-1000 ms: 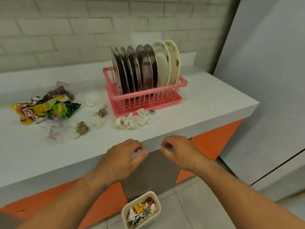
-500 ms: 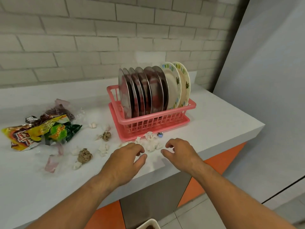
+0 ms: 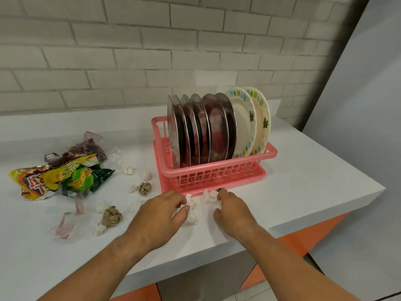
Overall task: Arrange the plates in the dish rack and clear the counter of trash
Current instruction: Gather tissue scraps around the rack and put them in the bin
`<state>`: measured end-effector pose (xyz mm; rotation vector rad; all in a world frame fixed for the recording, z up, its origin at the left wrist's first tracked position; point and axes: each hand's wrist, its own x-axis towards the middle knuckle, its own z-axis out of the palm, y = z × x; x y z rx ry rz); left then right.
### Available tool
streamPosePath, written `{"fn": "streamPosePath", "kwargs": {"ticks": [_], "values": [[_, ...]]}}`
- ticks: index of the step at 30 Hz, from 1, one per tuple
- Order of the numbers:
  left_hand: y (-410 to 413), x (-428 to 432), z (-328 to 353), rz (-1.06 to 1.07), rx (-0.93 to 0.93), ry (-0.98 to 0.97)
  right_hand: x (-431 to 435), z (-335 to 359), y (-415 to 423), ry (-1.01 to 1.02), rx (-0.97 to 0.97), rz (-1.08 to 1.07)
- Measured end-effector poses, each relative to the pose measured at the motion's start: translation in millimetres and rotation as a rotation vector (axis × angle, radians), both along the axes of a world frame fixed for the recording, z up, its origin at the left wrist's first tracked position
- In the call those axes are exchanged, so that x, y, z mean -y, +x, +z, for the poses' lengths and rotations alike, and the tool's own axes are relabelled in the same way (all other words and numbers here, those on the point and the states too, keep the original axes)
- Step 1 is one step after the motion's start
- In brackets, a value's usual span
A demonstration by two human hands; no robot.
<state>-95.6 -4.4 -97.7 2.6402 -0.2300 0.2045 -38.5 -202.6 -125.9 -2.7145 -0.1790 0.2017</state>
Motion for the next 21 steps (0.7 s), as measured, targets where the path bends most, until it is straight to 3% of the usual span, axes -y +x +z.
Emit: {"fn": "streamPosePath", "kwargs": {"ticks": [8, 13, 16, 21], "values": [[21, 51, 2, -0.001, 0.019, 0.085, 43, -2, -5, 0.086, -0.003, 0.097], [46, 86, -10, 0.031, 0.030, 0.310, 72, 7, -3, 0.159, 0.057, 0.010], [65, 108, -23, 0.054, -0.005, 0.459, 89, 8, -3, 0.085, 0.079, 0.050], [75, 124, -46, 0.147, -0.066, 0.541, 103, 5, 5, 0.056, 0.085, 0.095]]}}
